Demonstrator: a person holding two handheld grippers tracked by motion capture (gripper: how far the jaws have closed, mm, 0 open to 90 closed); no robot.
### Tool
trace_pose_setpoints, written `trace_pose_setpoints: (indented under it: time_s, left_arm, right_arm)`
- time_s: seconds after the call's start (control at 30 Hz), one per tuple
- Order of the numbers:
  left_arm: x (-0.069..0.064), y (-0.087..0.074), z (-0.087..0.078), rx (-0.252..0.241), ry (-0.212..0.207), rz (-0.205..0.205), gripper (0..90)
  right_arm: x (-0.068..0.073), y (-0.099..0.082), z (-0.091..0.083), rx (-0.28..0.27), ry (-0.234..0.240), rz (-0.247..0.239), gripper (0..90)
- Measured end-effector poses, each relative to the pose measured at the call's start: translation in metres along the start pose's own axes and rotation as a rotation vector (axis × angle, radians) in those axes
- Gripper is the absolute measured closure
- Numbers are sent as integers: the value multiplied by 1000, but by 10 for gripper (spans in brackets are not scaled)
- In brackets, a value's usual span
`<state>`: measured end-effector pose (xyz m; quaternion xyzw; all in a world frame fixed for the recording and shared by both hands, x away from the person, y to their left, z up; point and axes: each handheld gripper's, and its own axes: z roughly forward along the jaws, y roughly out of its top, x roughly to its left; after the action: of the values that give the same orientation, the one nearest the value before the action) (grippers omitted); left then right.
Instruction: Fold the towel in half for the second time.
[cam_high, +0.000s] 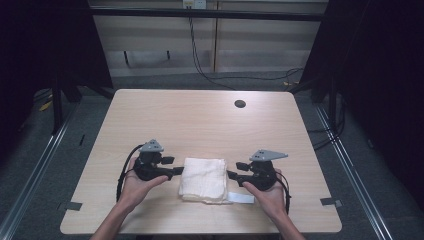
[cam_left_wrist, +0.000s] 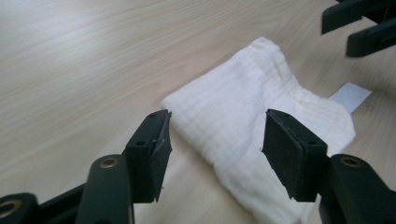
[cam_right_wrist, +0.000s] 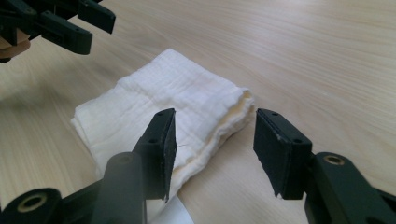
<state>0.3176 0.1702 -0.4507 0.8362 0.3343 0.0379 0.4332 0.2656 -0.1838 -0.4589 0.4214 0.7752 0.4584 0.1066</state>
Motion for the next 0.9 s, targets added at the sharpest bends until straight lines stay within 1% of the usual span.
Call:
trace_pose_setpoints:
  time_s: [0.07,0.13,0.23,0.37,0.47,0.53,0.57,0.6,0.67,0.73,0.77,0.8,0.87,0.9]
  left_arm:
    - [2,-5,-9,-3,22,-5,379]
    - [6,-11,-16,-5,33,-17,360]
    - [11,-19,-26,-7,60,-33,361]
    - [16,-31,-37,2,84,-43,346]
    - [19,-42,-42,28,100,-51,337]
    - [21,-50,-43,44,111,-54,338]
    - [22,-54,-45,54,114,-60,338]
    - [23,-57,-46,55,117,-63,338]
    - [26,-64,-51,40,124,-85,337]
    - [30,-68,-55,9,136,-112,336]
    - [32,-70,-59,-5,135,-133,331]
    - [33,-71,-62,-12,138,-143,327]
    - [35,-73,-71,-46,169,-154,312]
    - [37,-75,-73,-53,182,-161,311]
  right_arm:
    - [-3,-2,-8,-5,-1,-1,487]
    - [-7,-6,-16,-11,-1,16,483]
    - [-12,-11,-27,-6,-27,18,482]
    - [-21,-15,-44,-21,-65,27,473]
    - [-30,-20,-56,-30,-89,50,465]
    - [-37,-26,-63,-45,-86,83,464]
    - [-41,-30,-67,-46,-90,98,464]
    - [-44,-33,-70,-47,-103,108,464]
    - [-49,-38,-77,-57,-125,119,461]
    - [-52,-42,-83,-69,-144,122,457]
    - [-54,-44,-85,-73,-150,126,455]
    - [-56,-47,-88,-81,-170,127,455]
    - [-59,-51,-90,-91,-176,142,457]
    - [-62,-54,-90,-82,-197,134,456]
